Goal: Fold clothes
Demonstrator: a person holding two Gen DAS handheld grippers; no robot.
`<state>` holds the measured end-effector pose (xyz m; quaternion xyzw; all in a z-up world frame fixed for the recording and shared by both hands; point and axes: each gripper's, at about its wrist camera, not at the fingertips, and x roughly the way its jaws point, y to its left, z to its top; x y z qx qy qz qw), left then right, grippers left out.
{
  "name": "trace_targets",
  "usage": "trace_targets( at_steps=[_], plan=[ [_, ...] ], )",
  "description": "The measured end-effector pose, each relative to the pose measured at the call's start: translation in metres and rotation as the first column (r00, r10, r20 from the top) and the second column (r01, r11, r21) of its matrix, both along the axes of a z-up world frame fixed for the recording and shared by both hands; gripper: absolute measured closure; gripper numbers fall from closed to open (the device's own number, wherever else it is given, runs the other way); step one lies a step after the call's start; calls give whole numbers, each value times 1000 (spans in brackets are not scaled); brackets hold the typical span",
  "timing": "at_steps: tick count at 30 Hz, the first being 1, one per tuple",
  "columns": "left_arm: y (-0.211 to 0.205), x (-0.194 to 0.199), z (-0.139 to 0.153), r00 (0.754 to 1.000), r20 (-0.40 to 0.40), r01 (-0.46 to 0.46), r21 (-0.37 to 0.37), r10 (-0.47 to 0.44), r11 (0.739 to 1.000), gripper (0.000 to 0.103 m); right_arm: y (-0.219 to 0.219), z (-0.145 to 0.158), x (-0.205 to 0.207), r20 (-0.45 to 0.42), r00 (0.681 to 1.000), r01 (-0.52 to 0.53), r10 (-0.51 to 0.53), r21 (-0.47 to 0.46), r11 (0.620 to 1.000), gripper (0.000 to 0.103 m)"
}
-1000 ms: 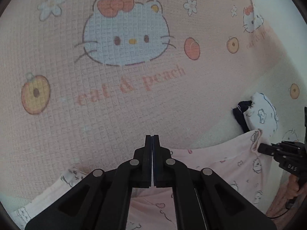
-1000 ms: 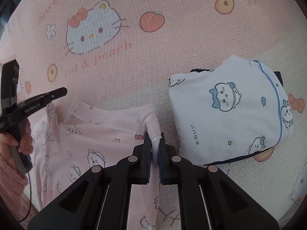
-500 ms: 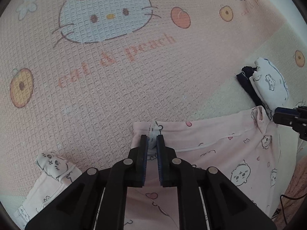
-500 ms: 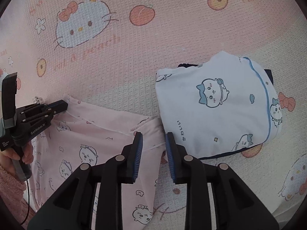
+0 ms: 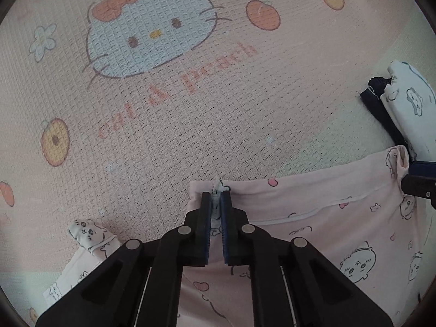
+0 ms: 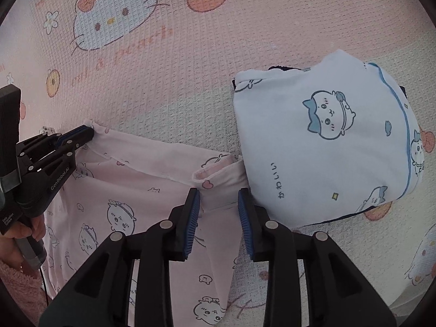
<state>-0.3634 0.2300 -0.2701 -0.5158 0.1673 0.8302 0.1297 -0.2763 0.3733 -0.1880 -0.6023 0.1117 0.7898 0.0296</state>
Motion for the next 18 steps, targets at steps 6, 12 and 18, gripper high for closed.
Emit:
trace_targets(
  at_steps=[6,12,18],
  plan=[
    [-4,5,33,999,-50,9,24,-8,1000,97,1,2,-1,1,1000,11,-11,-10,1000,73],
    [-28,4,54,997,-82,10,20,-8,1000,97,1,4,0,-10,1000,9,-9,-7,1000,73],
    [-48,-1,55,997,-83,4,29,-2,1000,97,-4,-2,-3,-2,1000,-2,3,24,1000,73]
  ],
)
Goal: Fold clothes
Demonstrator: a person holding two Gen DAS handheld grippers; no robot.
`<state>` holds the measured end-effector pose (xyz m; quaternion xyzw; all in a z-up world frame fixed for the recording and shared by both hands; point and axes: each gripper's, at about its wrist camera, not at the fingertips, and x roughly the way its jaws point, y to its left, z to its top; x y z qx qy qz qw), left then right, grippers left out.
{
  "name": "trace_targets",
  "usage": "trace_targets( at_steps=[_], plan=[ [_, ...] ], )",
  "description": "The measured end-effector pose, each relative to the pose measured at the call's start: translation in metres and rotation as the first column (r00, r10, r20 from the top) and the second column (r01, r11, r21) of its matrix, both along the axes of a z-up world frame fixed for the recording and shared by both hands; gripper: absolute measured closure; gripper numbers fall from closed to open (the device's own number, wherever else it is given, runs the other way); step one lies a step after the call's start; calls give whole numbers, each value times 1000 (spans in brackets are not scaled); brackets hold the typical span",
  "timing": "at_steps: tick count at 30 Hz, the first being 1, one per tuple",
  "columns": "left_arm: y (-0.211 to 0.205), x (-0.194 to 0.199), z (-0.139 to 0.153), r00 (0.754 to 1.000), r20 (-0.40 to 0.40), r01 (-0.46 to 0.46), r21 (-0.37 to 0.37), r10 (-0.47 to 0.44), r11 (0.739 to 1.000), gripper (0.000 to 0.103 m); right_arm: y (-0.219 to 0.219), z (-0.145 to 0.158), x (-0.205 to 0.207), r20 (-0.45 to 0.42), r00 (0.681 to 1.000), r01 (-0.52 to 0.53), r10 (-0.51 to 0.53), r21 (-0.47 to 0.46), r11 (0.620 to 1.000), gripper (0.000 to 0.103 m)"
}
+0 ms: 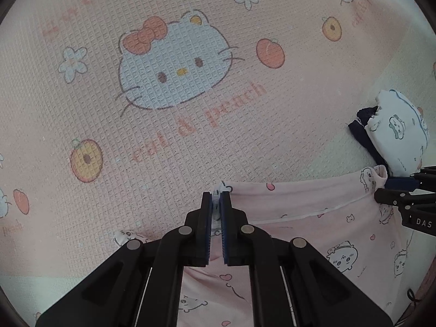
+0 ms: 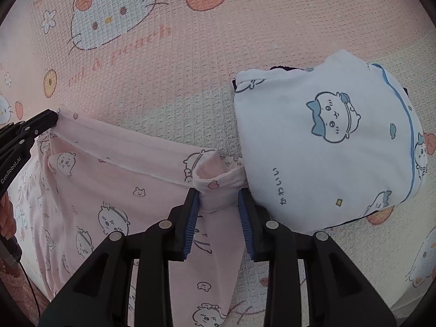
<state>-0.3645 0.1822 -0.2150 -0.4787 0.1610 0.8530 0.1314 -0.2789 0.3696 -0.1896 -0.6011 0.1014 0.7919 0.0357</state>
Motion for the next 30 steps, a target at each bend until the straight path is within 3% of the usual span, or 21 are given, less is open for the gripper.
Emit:
trace_targets(
  at_steps=[3,4,7,10,13,16,21,25,26,27,29,30],
  plan=[
    [-10,-2,-10,1000,0,-11,-17,11,1000,97,-3,-3,-2,4,1000,-6,6,20,1000,73],
    [-14,-3,-13,1000,-3,-17,-25,17,1000,103,-5,-4,-1,5,1000,-10,10,31,999,73],
    [-39,-11,-44,993,79,-85,-27,86,996,103,-12,-5,0,5,1000,-21,21,63,998,73],
    [-57,-8,-46,990,108,-99,52,93,994,103,-13,3,1,-21,1000,-3,3,26,1000,73],
    [-59,-1,-25,995,96,-50,207,31,977,102,-13,18,4,-75,997,-1,0,-15,1000,73],
    [-50,-2,-23,994,107,-11,243,-15,970,101,-16,24,5,-97,995,-13,10,-31,999,73],
    [-30,-7,-47,988,154,-11,171,-15,985,100,-11,13,3,-57,998,-2,-6,-128,992,73],
    [-30,-7,-48,991,132,-44,89,32,995,96,-8,-6,-2,5,999,36,-36,-68,997,74],
    [-33,-8,-47,990,132,-66,67,57,996,82,-6,-9,-3,12,999,49,-48,-67,997,74],
    [-38,-10,-46,988,126,-91,45,85,995,74,-4,-8,-2,10,998,63,-62,-85,994,74],
    [-50,-13,-41,984,105,-149,22,146,989,72,-6,-4,-2,4,998,60,-60,-85,995,74],
    [-55,-13,-37,984,111,-147,72,139,987,72,-9,-3,-2,-4,999,46,-46,-76,996,73]
  ],
)
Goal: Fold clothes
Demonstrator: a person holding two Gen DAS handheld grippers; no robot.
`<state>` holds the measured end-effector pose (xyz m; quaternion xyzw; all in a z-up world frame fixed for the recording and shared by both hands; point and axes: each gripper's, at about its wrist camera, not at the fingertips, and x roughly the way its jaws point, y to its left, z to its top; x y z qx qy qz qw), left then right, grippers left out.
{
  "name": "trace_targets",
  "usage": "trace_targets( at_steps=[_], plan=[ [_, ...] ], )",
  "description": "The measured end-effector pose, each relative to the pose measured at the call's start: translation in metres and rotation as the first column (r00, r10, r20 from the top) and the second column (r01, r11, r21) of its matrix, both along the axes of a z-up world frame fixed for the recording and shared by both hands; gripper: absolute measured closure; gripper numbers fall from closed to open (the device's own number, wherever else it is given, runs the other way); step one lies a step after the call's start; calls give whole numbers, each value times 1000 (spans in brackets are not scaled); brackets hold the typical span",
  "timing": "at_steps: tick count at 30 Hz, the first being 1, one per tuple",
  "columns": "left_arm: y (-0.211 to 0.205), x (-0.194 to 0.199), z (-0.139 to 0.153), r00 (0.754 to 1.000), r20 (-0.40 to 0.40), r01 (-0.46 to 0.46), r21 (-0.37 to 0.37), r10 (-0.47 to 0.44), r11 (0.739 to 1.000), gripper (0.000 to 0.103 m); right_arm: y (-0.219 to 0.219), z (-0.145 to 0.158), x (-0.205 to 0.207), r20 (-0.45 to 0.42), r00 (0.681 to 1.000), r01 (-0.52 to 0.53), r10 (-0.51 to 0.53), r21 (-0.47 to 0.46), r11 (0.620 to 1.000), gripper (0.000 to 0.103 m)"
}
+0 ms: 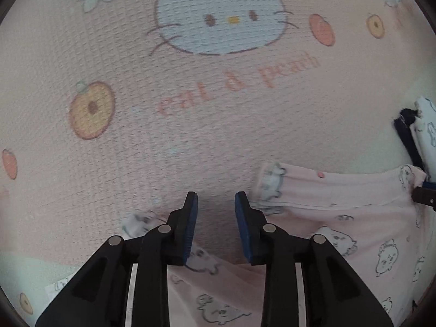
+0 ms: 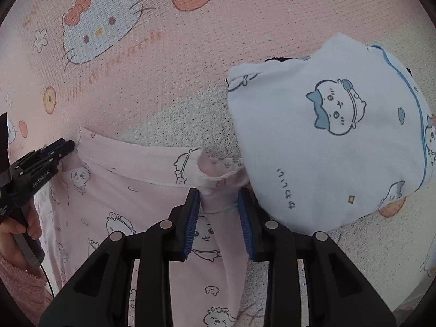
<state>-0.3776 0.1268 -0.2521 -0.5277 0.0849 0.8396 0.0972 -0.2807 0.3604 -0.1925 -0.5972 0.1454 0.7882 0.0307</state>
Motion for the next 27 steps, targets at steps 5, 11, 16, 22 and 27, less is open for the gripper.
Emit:
trace_targets(
  at_steps=[5,11,16,22,27],
  plan=[
    [8,-3,-5,992,97,64,166,-81,984,67,-17,5,0,-15,998,-60,60,22,998,55],
    [18,1,-8,994,61,78,124,-86,989,95,-6,-3,11,17,1000,13,-11,-70,997,55],
    [8,7,-9,998,35,56,71,-59,996,95,13,-10,16,23,993,118,-116,-179,977,84],
    [19,10,-12,997,-1,77,27,-77,997,95,-3,-11,-1,-35,996,80,-82,-63,995,101],
    [-4,5,28,999,-29,24,208,-19,978,92,-7,-3,1,-25,993,118,-119,-30,993,100]
  ],
)
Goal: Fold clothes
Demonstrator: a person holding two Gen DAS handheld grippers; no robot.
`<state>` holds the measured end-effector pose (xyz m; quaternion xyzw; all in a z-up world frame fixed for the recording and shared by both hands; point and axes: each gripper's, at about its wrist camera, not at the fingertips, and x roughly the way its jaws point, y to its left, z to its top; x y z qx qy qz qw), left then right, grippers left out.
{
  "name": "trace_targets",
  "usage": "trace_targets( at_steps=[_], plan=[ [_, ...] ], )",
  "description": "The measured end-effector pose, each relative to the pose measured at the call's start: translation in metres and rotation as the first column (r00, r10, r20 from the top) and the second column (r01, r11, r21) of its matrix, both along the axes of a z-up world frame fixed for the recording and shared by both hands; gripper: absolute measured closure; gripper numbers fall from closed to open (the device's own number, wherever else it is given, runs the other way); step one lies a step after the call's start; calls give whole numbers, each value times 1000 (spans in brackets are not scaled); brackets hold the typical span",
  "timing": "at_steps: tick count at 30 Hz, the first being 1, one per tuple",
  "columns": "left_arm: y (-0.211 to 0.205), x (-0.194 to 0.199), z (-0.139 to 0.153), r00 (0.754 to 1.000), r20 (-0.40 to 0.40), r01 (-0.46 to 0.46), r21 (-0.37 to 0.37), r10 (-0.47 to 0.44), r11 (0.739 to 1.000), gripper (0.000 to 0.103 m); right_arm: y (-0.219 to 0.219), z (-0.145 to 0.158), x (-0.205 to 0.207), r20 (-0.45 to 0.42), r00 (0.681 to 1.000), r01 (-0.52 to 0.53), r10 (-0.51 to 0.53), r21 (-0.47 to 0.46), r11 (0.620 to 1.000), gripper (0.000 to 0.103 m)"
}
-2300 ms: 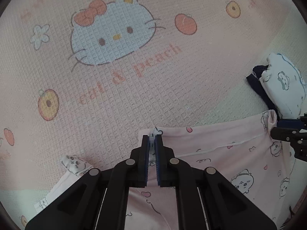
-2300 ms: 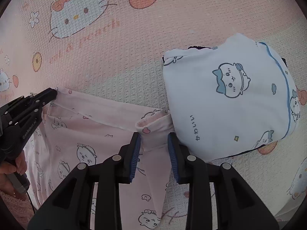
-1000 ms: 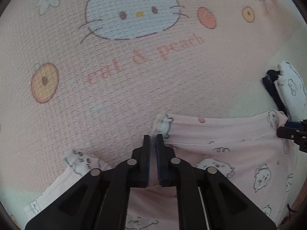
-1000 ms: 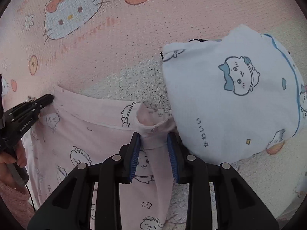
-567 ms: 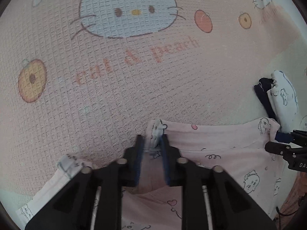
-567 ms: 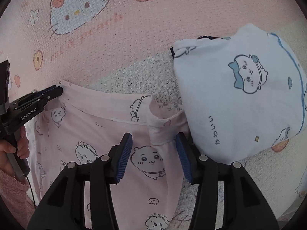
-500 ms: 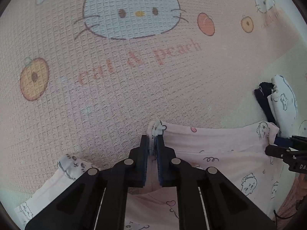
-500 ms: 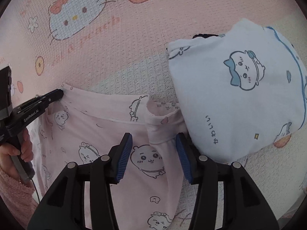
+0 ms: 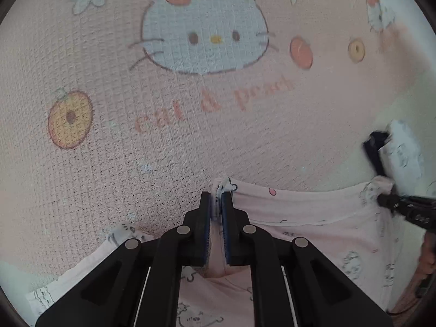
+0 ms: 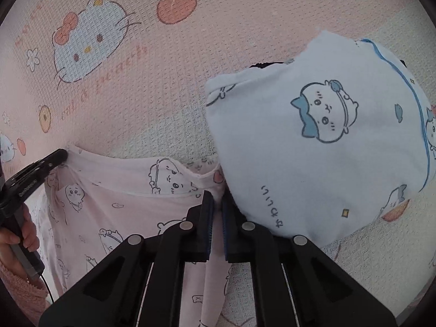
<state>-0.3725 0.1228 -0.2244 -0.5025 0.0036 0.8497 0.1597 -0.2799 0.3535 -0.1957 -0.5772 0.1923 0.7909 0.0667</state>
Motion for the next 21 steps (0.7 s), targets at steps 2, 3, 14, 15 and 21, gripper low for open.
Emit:
trace_targets(
  at_steps=[2,3,14,15,21],
  plan=[
    [-27,15,29,997,-53,-57,11,58,998,88,2,6,7,42,998,38,-37,-12,999,95],
    [-47,19,37,996,-49,-81,-4,81,997,84,0,12,14,60,997,47,-45,-34,998,88],
    [-264,122,-17,882,168,-414,-165,439,895,68,-150,58,9,-28,933,-357,358,39,933,77],
    [-277,127,-23,865,189,-443,-145,464,885,68,-166,58,4,-29,915,-400,402,47,915,77],
    [-324,135,-49,836,251,-515,52,488,855,68,-251,50,-53,-60,839,-526,540,160,835,64]
  ],
)
